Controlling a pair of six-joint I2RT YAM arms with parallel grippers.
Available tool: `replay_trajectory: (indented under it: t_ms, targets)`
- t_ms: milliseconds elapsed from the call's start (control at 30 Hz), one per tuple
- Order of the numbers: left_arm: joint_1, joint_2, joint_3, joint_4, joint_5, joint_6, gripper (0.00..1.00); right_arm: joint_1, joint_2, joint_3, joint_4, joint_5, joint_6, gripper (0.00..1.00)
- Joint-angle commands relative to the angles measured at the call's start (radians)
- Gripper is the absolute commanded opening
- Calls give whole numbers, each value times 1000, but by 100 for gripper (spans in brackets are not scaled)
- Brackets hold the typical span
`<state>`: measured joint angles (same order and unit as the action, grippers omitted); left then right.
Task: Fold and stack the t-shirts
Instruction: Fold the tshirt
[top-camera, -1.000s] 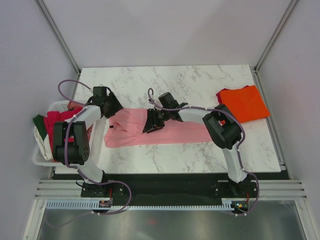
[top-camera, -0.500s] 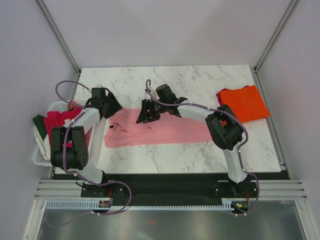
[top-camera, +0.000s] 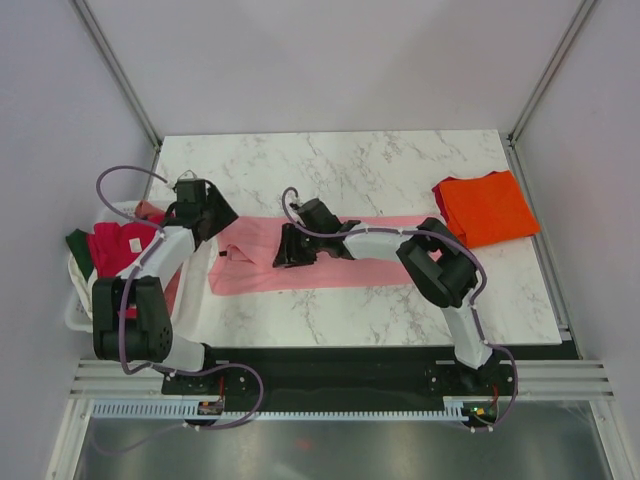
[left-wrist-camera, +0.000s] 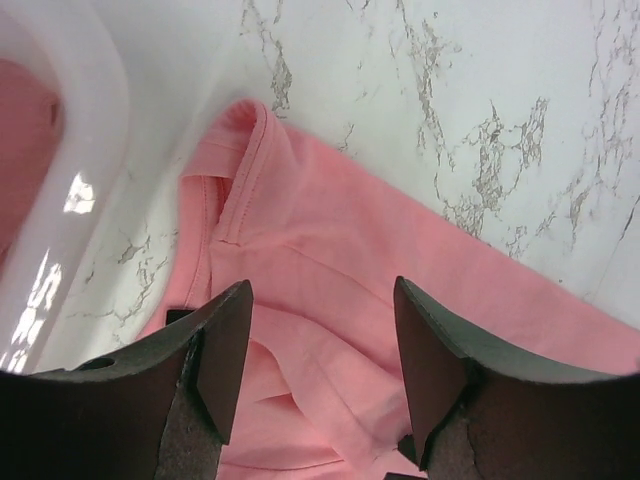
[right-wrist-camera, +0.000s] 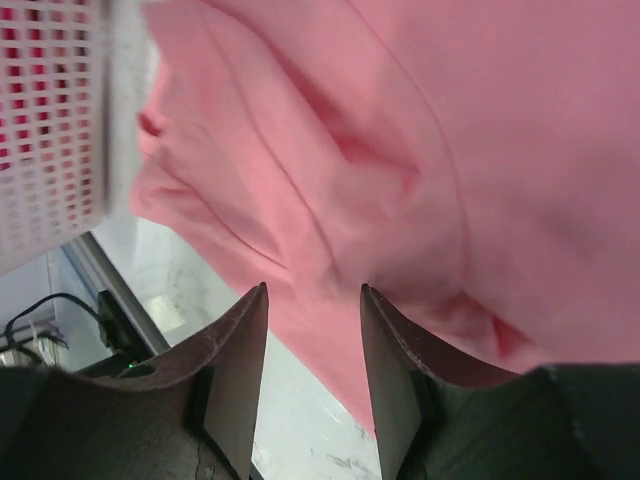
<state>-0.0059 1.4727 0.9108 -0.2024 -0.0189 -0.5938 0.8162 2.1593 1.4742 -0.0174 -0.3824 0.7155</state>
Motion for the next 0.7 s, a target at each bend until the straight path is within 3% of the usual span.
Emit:
replay_trajectory:
  t_ms: [0, 133, 667]
  targets:
    - [4, -77, -23, -11, -79, -60, 66, 40, -128, -147, 152, 170, 172, 50]
    - [4, -118, -52, -12, -90, -77, 66, 67, -157, -264, 261, 234, 278, 48]
    - [4, -157, -85, -38, -104, -64, 65, 84, -82, -173, 174, 324, 289, 43]
